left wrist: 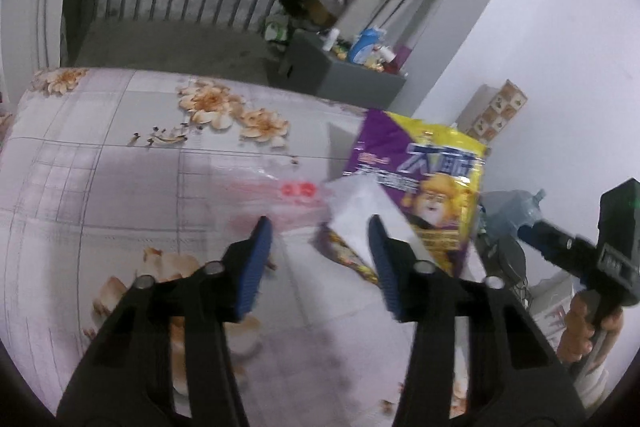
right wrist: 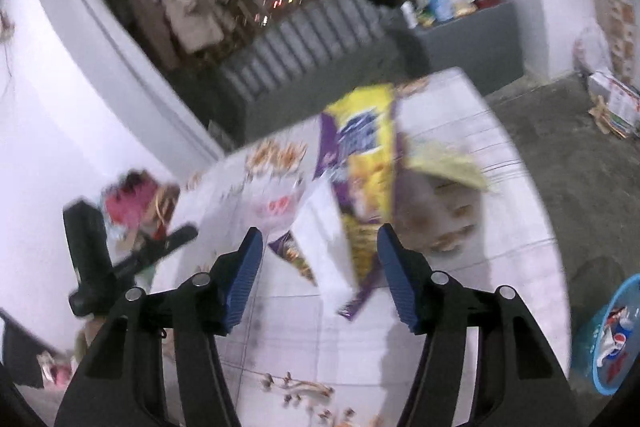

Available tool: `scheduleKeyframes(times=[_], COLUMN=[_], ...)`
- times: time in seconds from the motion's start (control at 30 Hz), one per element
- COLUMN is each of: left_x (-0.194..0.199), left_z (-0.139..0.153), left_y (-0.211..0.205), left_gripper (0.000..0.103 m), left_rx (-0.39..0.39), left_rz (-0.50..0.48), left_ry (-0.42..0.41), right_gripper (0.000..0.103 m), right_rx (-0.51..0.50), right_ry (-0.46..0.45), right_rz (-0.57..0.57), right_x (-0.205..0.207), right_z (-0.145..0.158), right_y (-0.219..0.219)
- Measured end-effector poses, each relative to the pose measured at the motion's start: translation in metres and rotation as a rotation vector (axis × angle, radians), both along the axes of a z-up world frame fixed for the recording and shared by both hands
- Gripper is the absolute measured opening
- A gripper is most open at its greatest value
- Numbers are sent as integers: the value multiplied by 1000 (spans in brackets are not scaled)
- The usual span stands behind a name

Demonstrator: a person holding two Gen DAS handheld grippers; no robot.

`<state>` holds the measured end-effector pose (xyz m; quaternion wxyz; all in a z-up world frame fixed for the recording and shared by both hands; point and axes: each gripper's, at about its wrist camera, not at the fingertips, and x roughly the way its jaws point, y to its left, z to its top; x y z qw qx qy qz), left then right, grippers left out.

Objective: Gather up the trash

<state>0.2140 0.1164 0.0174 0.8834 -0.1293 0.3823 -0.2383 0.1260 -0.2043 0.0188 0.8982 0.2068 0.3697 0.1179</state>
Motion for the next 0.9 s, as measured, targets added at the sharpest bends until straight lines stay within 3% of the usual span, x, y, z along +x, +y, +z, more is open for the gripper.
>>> scheduleKeyframes(times=[0.17,0.5,0.7,0.9], left_x=[56,137,125,77], left_z=[-19,-62,-69,-69], left_y=[-8,-37,-40,-41], left_gripper=[37,43,38,32], left_rx=[23,244,282,302], left_rz=[-51,-78,-115,-158], left_ry=[81,126,125,121], right_gripper=[58,58,58,36], right_rx=[-75,-203,-208,-203], right_ry=[66,169,199,230], right_rz=[54,36,52,94], right_x=[36,84,90,90], right_z=[-20,-57,-72,-81], right_y=[43,66,68,76])
